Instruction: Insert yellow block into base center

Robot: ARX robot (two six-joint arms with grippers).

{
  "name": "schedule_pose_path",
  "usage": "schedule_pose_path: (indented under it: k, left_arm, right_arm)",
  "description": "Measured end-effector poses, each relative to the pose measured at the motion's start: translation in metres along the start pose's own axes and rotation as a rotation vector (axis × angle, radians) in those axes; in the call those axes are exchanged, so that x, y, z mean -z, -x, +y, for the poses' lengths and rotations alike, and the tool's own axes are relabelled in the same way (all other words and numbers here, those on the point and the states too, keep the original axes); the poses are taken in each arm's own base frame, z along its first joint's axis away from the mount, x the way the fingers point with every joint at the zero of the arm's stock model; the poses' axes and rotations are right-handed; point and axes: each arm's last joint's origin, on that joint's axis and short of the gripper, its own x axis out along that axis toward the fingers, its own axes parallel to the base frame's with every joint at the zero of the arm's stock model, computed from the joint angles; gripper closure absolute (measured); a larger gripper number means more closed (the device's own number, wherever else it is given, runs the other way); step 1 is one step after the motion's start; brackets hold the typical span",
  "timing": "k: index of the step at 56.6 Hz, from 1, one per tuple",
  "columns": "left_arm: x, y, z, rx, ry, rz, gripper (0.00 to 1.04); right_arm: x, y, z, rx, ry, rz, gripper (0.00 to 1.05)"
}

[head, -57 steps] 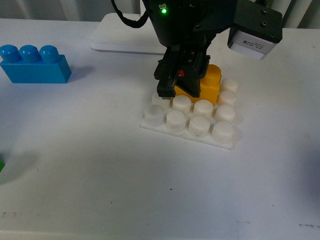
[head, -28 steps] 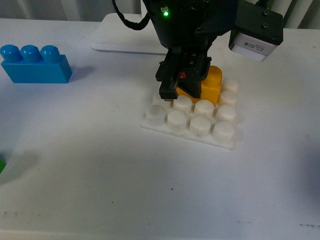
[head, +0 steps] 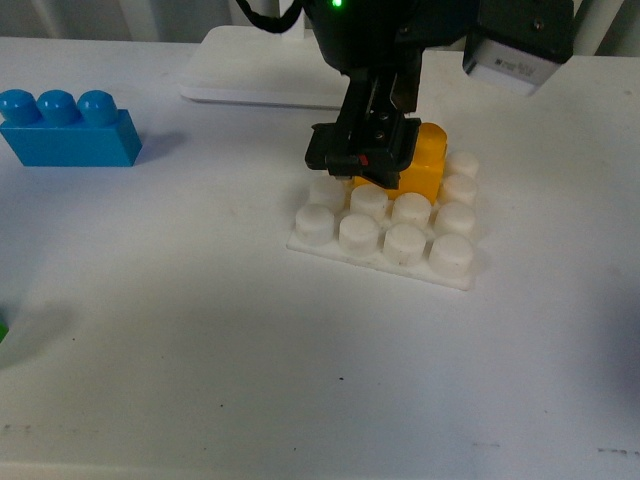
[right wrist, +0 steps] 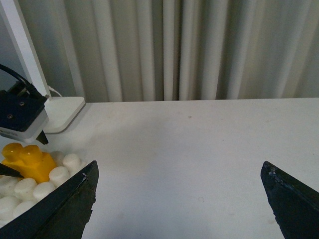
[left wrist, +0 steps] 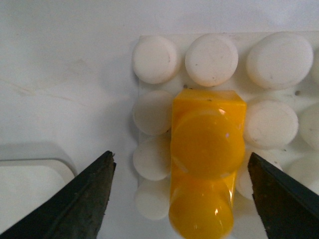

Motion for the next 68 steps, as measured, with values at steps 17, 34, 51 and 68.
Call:
schedule_pose_path:
  k: [17, 34, 51, 68]
  left_arm:
    - [0.003, 0.053, -0.002, -0.161, -0.024, -0.018, 0.06]
    - [0.022, 0.108, -0.039, -0.469, -0.005, -0.048, 0.06]
    - [0.069, 0.16, -0.132, -0.843, 0.211, -0.022, 0.06]
    - [0.084, 0.16, -0.23, -1.094, 0.622, -0.043, 0.06]
  right_arm:
    - [0.0, 0.0, 0.0, 0.0, 0.0, 0.0, 0.09]
    - [0.0, 0.0, 0.0, 0.0, 0.0, 0.0, 0.09]
    - [0.0, 0.0, 0.0, 0.0, 0.0, 0.0, 0.09]
    - [0.0, 0.0, 0.0, 0.0, 0.0, 0.0, 0.09]
